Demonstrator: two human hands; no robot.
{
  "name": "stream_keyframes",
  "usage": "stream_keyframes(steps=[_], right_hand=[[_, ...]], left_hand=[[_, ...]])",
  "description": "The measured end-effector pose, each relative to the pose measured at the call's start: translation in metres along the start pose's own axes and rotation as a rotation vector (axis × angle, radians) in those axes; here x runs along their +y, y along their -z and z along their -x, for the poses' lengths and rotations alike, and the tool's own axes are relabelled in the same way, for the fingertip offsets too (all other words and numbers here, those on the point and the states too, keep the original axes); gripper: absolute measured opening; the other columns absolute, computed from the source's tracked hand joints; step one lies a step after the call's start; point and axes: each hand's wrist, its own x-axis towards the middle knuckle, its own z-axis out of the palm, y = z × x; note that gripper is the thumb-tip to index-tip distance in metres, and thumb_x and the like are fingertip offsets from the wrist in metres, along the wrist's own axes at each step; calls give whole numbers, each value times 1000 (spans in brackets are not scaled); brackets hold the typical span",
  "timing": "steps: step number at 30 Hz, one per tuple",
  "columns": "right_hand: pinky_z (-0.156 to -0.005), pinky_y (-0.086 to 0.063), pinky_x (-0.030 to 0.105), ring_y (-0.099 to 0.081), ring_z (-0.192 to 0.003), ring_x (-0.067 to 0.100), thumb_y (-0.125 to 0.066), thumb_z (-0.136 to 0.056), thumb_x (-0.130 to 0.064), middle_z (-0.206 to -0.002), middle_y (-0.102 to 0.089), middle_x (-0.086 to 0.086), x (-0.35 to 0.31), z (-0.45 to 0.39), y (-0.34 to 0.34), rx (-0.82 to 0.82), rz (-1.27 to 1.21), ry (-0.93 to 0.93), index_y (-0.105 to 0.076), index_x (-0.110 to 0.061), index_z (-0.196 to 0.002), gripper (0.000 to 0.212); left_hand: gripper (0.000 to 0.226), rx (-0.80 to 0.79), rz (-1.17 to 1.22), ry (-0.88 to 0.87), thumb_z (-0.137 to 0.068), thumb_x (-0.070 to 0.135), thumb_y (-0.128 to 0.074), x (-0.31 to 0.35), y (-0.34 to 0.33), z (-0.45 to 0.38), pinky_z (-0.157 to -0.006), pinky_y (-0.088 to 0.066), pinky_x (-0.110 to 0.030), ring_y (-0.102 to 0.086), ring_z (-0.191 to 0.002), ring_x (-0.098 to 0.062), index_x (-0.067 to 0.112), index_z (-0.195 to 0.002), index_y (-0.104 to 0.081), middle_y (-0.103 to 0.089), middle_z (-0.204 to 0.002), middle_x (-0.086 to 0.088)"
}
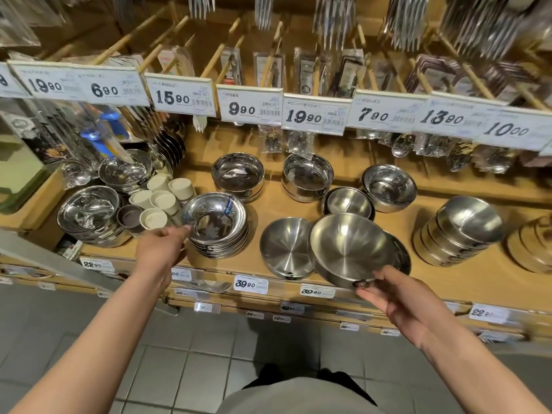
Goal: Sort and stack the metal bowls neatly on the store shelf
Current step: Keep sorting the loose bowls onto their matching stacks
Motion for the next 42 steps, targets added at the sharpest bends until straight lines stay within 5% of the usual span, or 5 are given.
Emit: stream_keyframes(steps=[12, 25, 30, 34, 42], right_hand=[[-61, -63, 37, -70, -80, 29, -54, -94, 9, -93, -67, 22, 9, -30, -64, -124, 75, -83, -58, 5, -97, 7], [-67, -48, 32, -62, -71, 20, -72, -84, -12, -79, -70, 11, 59, -77, -74, 50, 562, 131, -72, -1, -87, 11], [-71, -51, 28, -67, -95, 23, -76, -81, -13, -104, -70, 7, 64, -80, -72, 93, 656, 235, -58, -14, -115, 38], [-83, -61, 39, -71, -96, 26, -76, -82, -15, -104, -72, 9, 64, -83, -66, 65, 626, 184, -60, -9, -118, 40], [-51, -60, 28, -66, -74, 21, -73, -91, -24, -89, -63, 13, 41, -75, 30, 182, 70, -86, -63, -1, -106, 29]], left_hand=[[19, -561, -71, 55, -95, 25, -69, -30, -88, 81, -76, -62, -29, -75, -83, -16, 8, -101, -66, -73, -96, -9], [16, -383, -255, -44, -97, 8, -59, -58, -108, 62, -84, -62, -49, -76, -82, -32, 11, -106, -72, -78, -86, -9], [20, -404, -313, -79, -98, 9, -54, -57, -113, 58, -81, -60, -58, -74, -86, -39, 23, -94, -67, -77, -93, -14], [17, -397, -372, -104, -96, 10, -53, -56, -117, 53, -83, -60, -55, -74, -83, -36, 14, -100, -69, -76, -90, -14], [20, -412, -271, -21, -97, 5, -53, -58, -124, 47, -79, -62, -54, -76, -81, -37, 20, -90, -65, -76, -95, -18]])
